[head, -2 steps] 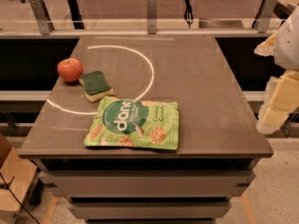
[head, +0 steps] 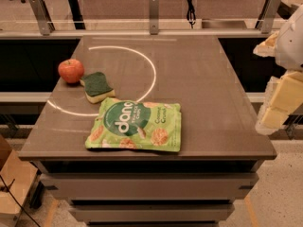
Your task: Pick apple
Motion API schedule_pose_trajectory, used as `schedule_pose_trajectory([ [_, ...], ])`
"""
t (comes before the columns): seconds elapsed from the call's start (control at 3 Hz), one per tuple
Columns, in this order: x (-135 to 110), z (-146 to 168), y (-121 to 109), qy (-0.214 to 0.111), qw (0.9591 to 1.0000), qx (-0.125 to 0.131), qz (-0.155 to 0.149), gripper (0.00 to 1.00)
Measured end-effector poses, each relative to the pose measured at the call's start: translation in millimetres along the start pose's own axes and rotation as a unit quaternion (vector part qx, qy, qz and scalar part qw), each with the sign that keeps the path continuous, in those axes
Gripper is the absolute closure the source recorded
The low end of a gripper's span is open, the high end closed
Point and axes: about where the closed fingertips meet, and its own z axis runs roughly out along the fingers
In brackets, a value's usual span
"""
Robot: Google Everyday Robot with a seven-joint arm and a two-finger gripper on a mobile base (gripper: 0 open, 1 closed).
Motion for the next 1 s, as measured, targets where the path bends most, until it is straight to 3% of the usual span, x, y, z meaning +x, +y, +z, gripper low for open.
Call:
schedule_pose_trajectory([
  [0.33, -20.9, 10.7, 0.8, -0.049, 0.9986, -0.02, -0.003, 0.0],
  [0.67, -58.9, 30.3, 1.1, -0.109, 0.9928, -0.047, -0.012, 0.0],
  [1.0, -104.4, 53.3, -3.0, -0.167, 0.9828, -0.076, -0.02, 0.0],
])
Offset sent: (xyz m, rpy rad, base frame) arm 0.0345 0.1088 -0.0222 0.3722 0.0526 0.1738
